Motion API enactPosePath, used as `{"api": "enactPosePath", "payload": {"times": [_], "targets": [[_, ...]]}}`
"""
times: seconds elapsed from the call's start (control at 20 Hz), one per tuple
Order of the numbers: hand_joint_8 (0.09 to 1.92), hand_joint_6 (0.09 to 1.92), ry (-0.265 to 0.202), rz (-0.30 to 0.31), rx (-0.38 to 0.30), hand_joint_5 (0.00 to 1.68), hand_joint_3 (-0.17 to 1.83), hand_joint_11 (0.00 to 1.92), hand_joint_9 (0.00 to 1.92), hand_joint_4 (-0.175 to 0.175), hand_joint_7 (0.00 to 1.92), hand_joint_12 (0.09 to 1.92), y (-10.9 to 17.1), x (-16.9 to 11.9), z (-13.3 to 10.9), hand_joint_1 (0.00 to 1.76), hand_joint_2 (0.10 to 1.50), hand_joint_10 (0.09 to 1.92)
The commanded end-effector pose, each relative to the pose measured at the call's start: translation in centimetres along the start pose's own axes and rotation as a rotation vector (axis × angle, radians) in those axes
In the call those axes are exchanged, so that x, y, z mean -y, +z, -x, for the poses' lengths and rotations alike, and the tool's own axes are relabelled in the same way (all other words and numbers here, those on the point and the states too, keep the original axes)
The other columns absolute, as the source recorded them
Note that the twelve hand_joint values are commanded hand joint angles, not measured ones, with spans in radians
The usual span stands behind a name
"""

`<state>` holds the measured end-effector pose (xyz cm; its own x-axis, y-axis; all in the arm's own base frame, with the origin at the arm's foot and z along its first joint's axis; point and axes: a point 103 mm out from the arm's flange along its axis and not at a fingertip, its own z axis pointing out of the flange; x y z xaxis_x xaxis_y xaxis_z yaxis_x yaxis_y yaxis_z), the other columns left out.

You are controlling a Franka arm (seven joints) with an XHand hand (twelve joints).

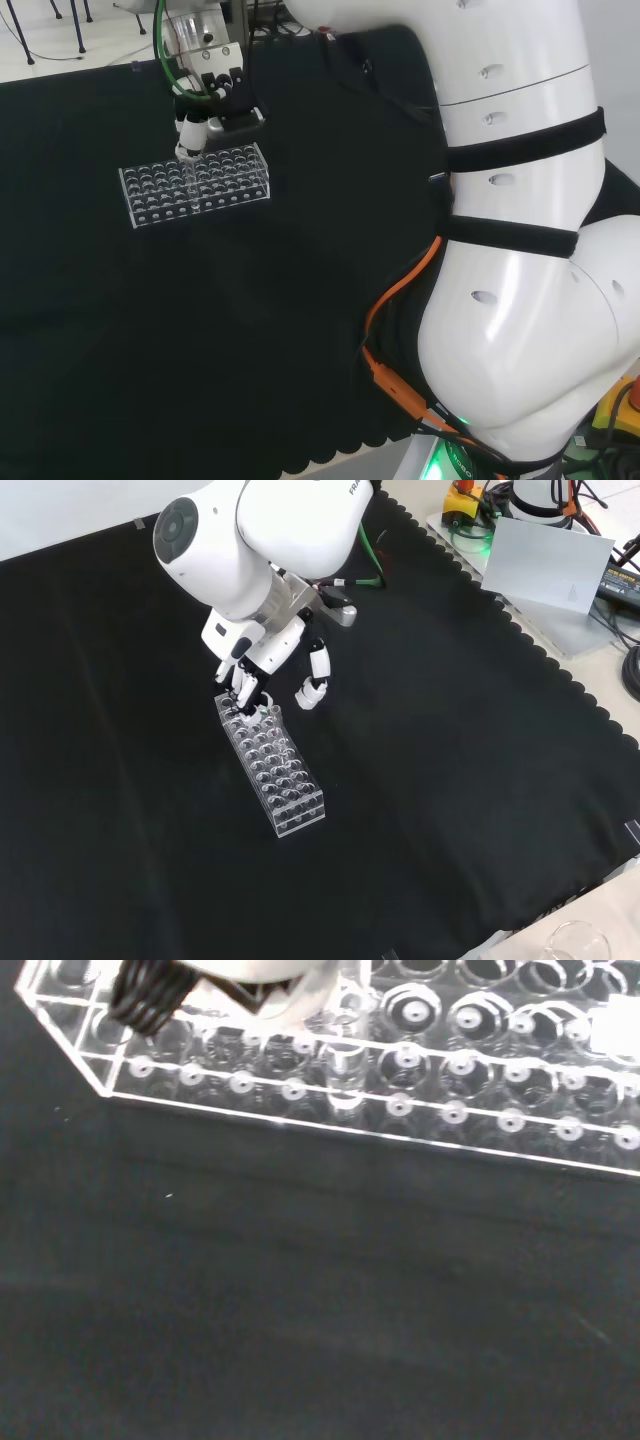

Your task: Pick up the test tube.

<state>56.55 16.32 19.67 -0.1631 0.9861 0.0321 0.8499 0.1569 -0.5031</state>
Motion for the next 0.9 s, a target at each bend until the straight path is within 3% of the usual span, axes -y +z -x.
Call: {"api": "enactPosePath", "payload": {"times": [0.05, 0.2, 0.45, 0.75, 0.9], "targets": [[0.86, 0.79, -0.023, -0.011, 0.014, 0.33, 0.72, 0.23, 0.62, -0.149, 0.79, 1.53, 0.6, 0.1, -1.1, 1.01, 0.63, 0.88], [0.87, 0.80, -0.017, -0.011, 0.030, 0.33, 0.73, 0.23, 0.63, -0.150, 0.79, 1.53, 1.0, -0.1, -1.4, 1.02, 0.63, 0.89], [0.83, 0.93, 0.044, 0.032, 0.054, 0.47, 0.78, 0.27, 0.74, -0.171, 0.93, 1.52, 1.4, -0.7, -1.3, 1.05, 0.61, 0.84], [0.76, 0.96, 0.134, 0.082, -0.003, 0.72, 0.78, 0.36, 0.98, -0.175, 1.22, 1.48, 1.1, -1.3, -1.5, 1.09, 0.58, 0.73], [0.73, 0.95, 0.149, 0.089, -0.026, 0.78, 0.77, 0.37, 1.06, -0.175, 1.30, 1.48, 0.7, -1.7, -1.9, 1.10, 0.56, 0.69]]}}
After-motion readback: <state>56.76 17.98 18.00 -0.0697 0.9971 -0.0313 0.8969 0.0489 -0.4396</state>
